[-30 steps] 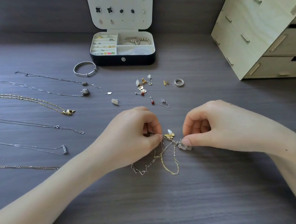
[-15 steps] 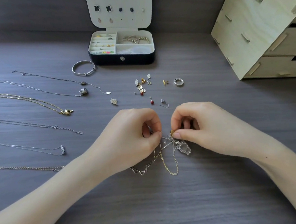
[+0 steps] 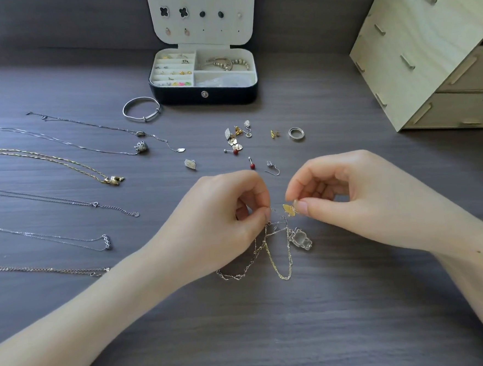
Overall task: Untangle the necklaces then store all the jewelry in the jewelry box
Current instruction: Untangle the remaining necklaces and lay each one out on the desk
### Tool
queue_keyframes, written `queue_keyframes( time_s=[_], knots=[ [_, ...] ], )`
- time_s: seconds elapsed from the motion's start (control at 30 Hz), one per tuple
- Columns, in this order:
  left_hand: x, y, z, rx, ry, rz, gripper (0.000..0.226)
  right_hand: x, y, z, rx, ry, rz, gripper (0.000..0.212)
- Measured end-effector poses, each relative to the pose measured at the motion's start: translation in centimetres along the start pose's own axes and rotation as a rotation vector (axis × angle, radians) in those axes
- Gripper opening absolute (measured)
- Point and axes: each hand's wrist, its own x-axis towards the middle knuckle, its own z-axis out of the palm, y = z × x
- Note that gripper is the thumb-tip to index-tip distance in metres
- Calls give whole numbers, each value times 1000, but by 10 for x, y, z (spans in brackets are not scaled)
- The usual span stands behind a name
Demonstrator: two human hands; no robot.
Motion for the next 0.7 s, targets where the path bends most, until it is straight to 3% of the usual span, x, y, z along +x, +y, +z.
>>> queue_keyframes(
  time_s=[0.17, 0.43, 0.7],
  knots=[
    [1, 0, 0, -47, 2, 11, 13, -1, -2, 3, 26, -22, -17, 13],
    [0, 0, 3, -91, -19, 11, 13, 0, -4, 15, 28, -52, 46, 32],
    [0, -2, 2, -154, -28, 15, 16, -2, -3, 8, -9, -87, 66, 31]
  ],
)
